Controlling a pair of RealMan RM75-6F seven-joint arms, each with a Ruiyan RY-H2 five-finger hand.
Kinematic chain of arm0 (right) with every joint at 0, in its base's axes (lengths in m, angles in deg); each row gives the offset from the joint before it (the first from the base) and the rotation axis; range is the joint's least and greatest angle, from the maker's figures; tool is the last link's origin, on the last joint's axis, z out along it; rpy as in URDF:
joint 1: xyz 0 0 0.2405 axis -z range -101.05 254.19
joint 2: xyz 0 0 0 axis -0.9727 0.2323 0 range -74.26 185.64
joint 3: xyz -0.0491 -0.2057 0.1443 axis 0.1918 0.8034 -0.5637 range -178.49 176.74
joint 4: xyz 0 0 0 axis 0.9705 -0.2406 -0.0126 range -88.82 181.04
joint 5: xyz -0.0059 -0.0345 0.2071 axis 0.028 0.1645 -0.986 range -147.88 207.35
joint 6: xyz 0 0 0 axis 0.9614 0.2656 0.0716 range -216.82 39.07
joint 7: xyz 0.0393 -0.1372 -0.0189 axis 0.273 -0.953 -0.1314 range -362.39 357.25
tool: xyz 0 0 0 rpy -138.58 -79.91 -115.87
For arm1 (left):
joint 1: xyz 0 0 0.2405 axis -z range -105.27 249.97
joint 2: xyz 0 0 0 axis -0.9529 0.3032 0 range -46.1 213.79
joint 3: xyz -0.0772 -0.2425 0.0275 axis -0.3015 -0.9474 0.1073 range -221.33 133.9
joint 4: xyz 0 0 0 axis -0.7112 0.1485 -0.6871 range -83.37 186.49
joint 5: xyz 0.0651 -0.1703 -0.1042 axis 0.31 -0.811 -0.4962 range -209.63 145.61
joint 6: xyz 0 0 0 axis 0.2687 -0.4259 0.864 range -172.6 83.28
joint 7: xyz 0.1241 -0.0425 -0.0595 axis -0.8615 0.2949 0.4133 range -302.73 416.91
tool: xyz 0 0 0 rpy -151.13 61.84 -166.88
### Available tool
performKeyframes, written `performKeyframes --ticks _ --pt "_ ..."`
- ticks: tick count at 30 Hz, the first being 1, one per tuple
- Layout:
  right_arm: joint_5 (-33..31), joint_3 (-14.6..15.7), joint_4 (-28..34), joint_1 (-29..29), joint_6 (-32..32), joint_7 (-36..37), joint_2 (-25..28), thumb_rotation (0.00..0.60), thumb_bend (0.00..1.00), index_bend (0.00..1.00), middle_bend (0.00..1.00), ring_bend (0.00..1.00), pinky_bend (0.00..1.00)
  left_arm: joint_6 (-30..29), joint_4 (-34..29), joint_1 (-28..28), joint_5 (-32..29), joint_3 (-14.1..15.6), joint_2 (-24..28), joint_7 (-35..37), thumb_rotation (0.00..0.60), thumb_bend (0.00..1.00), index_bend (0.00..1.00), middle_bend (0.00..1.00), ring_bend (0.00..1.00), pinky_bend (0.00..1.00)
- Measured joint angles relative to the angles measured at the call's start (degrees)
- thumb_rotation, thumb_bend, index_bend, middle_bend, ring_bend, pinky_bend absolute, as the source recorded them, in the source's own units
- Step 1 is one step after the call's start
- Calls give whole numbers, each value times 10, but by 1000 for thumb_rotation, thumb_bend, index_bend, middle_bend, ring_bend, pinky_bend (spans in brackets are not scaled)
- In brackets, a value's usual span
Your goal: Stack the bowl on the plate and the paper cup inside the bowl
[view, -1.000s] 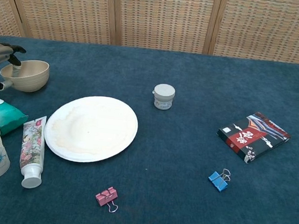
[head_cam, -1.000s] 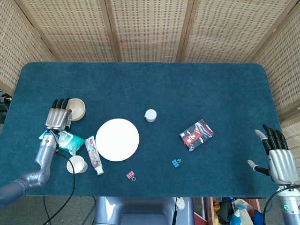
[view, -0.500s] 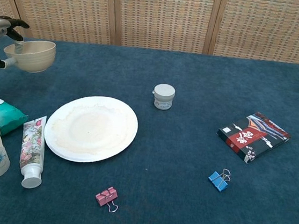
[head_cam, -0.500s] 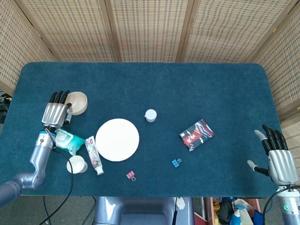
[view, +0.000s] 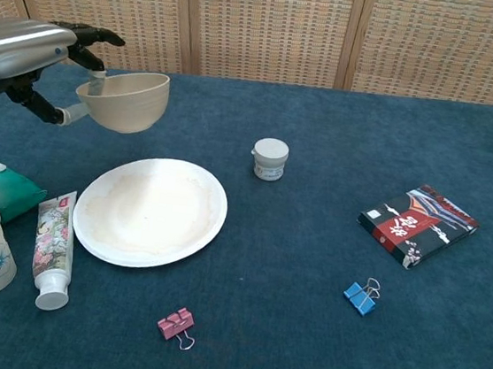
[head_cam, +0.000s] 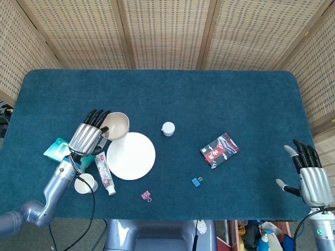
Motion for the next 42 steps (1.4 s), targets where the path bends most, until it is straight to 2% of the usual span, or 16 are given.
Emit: performKeyframes --ticks 9,18,35,38,42 --pt "-2 -2 -1 1 -2 7 1 600 125 102 0 0 0 3 -24 3 29 26 -20 -20 600 464 640 63 0 48" --pt "-4 -3 -2 2 -2 12 2 600 125 102 0 0 0 22 -9 0 35 49 -38 -27 600 465 640 63 0 48" --pt "-5 -5 -2 3 -5 18 4 600 126 102 0 0 0 54 11 2 30 63 -48 -54 600 466 637 58 0 43" --pt "-6 -5 -2 3 -4 18 4 600 126 102 0 0 0 54 13 2 30 63 -49 -60 600 448 573 24 0 35" --pt "-5 -6 -2 3 -4 18 4 600 125 102 0 0 0 56 12 1 25 62 -50 -63 600 356 438 0 0 21"
